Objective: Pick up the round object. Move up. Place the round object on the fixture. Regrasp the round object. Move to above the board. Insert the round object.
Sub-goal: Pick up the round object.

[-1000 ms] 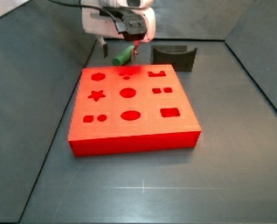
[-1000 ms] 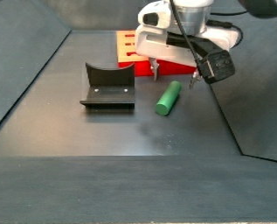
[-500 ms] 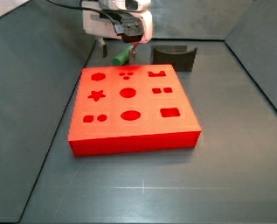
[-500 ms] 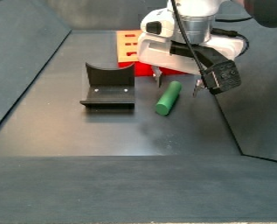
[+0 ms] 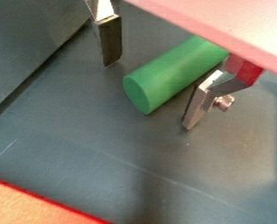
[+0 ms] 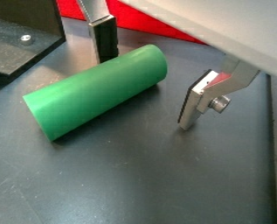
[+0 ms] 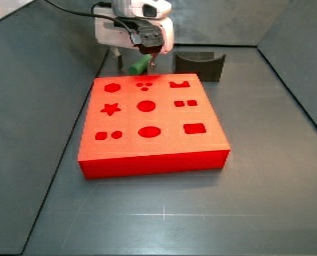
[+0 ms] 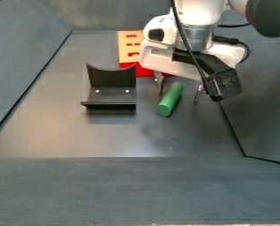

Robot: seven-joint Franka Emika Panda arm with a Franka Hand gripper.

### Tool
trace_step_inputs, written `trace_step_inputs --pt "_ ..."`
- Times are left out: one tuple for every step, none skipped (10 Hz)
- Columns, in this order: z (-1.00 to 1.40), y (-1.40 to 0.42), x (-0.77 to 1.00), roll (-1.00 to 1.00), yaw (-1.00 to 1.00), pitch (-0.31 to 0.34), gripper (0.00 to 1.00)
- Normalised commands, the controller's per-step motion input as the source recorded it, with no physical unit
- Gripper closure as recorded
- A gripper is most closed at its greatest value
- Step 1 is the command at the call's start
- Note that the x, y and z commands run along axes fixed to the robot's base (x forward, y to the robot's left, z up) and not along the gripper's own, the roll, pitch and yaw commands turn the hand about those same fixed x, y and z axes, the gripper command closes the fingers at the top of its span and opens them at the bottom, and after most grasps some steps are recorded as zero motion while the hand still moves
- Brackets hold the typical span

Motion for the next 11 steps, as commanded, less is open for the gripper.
trace_step_inputs --pt "0.0 0.01 0.0 -0.01 0.0 0.0 0.0" --pt "0.0 0.01 -0.03 0.0 0.0 0.0 0.0" --pt "-0.02 0.0 -0.03 0.03 0.0 0.0 0.0" --pt "-0.04 0.0 -0.03 0.07 0.0 0.033 0.0" --pt "-0.13 0.0 -0.07 0.14 -0.01 0.101 1.0" --pt "0.0 0.0 0.0 0.0 0.0 0.0 1.0" --pt "0.0 0.0 0.0 0.0 0.0 0.0 1.0" --pt "0.0 0.0 0.0 0.0 0.0 0.0 1.0" --pt "0.0 0.0 0.0 0.0 0.0 0.0 1.0" --pt "0.0 0.0 0.0 0.0 0.0 0.0 1.0" --pt "0.0 0.0 0.0 0.0 0.0 0.0 1.0"
